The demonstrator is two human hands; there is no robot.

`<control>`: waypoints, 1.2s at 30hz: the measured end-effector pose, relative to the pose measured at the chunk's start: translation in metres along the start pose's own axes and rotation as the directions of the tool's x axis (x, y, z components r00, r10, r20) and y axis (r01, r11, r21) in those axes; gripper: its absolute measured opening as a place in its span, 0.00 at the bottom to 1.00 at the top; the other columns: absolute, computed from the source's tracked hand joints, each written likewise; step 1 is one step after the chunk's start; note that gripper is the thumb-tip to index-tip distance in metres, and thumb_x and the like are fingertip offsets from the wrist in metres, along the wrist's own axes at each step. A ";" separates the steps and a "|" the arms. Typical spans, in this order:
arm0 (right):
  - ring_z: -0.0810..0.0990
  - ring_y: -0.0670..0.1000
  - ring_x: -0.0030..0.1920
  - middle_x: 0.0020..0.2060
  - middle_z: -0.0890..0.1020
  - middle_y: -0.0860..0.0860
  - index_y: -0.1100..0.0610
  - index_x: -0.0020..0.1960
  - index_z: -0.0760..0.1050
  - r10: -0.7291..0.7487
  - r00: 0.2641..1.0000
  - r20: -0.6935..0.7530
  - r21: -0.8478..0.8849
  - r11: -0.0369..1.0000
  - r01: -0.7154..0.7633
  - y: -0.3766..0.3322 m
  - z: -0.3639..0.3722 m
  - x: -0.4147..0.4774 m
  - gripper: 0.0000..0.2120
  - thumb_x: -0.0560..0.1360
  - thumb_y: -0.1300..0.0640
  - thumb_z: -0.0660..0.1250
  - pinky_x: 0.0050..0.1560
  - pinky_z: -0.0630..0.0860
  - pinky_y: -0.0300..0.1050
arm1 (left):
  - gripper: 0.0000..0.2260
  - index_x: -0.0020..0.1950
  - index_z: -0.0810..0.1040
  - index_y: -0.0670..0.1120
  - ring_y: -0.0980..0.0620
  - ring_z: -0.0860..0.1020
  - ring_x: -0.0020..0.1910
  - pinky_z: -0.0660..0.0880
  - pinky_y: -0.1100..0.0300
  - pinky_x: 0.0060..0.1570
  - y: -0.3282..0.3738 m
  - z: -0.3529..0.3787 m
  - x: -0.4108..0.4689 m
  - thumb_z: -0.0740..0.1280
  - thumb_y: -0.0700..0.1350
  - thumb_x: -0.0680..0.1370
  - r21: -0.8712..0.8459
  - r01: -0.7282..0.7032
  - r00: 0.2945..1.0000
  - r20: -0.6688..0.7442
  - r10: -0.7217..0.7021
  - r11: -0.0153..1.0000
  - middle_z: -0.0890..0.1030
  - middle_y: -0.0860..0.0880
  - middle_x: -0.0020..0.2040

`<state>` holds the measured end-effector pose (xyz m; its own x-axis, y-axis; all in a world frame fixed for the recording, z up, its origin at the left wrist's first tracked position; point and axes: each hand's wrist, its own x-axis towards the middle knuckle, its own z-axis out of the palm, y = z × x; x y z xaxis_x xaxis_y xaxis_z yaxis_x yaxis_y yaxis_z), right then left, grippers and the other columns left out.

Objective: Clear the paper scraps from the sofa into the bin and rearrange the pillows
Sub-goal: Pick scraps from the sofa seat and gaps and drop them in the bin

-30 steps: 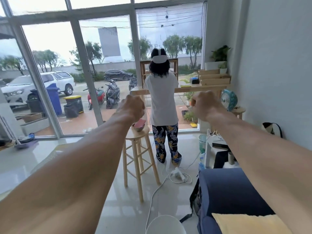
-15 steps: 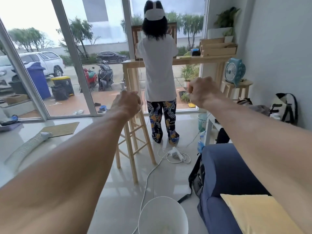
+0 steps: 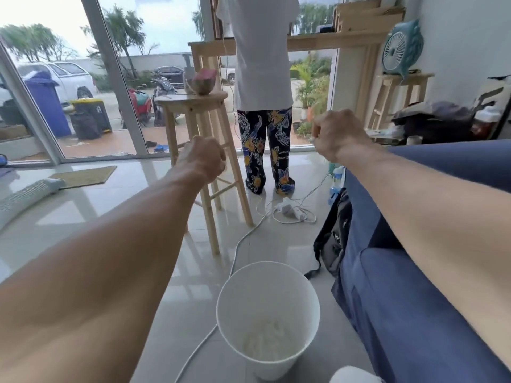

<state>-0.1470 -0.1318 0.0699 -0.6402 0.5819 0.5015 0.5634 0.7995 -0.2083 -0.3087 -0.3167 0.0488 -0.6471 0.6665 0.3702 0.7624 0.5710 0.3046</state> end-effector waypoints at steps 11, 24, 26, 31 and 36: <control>0.78 0.61 0.50 0.52 0.80 0.59 0.58 0.47 0.81 0.037 0.964 0.264 0.103 0.992 -0.066 0.019 0.149 -0.071 0.09 0.75 0.65 0.63 0.52 0.77 0.50 | 0.09 0.53 0.85 0.47 0.45 0.81 0.48 0.79 0.56 0.49 -0.042 0.089 -0.047 0.68 0.39 0.76 0.084 0.112 0.991 0.065 -0.118 0.990 0.83 0.46 0.53; 0.75 0.60 0.61 0.61 0.77 0.58 0.53 0.61 0.78 0.045 0.749 0.661 0.065 0.991 -0.117 0.017 0.310 -0.190 0.15 0.75 0.58 0.63 0.58 0.72 0.46 | 0.10 0.50 0.86 0.49 0.43 0.81 0.44 0.79 0.56 0.43 -0.109 0.181 -0.118 0.67 0.39 0.74 0.218 0.262 0.922 0.231 -0.310 0.940 0.83 0.45 0.49; 0.72 0.59 0.66 0.67 0.73 0.55 0.47 0.70 0.70 0.012 0.701 0.713 0.104 0.987 -0.122 0.018 0.316 -0.196 0.23 0.75 0.54 0.65 0.62 0.70 0.47 | 0.09 0.48 0.85 0.50 0.42 0.81 0.44 0.79 0.55 0.43 -0.113 0.187 -0.123 0.67 0.39 0.73 0.215 0.284 0.908 0.252 -0.334 0.935 0.82 0.44 0.48; 0.66 0.58 0.70 0.71 0.67 0.55 0.50 0.74 0.64 -0.001 0.747 0.665 0.123 0.987 -0.108 0.029 0.317 -0.194 0.25 0.77 0.52 0.62 0.67 0.65 0.49 | 0.10 0.50 0.86 0.49 0.41 0.80 0.46 0.79 0.54 0.45 -0.112 0.199 -0.123 0.67 0.39 0.74 0.211 0.288 0.904 0.263 -0.338 0.934 0.81 0.44 0.50; 0.51 0.58 0.76 0.76 0.56 0.56 0.52 0.76 0.57 -0.004 0.784 0.621 0.003 1.000 0.003 0.045 0.313 -0.210 0.28 0.79 0.49 0.59 0.72 0.55 0.52 | 0.12 0.51 0.86 0.49 0.40 0.80 0.48 0.79 0.51 0.51 -0.099 0.220 -0.123 0.65 0.38 0.74 0.194 0.266 0.902 0.296 -0.315 0.944 0.82 0.44 0.52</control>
<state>-0.1508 -0.1712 -0.3073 -0.8283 0.5456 -0.1277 0.5602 0.8015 -0.2092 -0.3062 -0.3496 -0.2204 -0.8263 0.5628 -0.0216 0.5458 0.8096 0.2159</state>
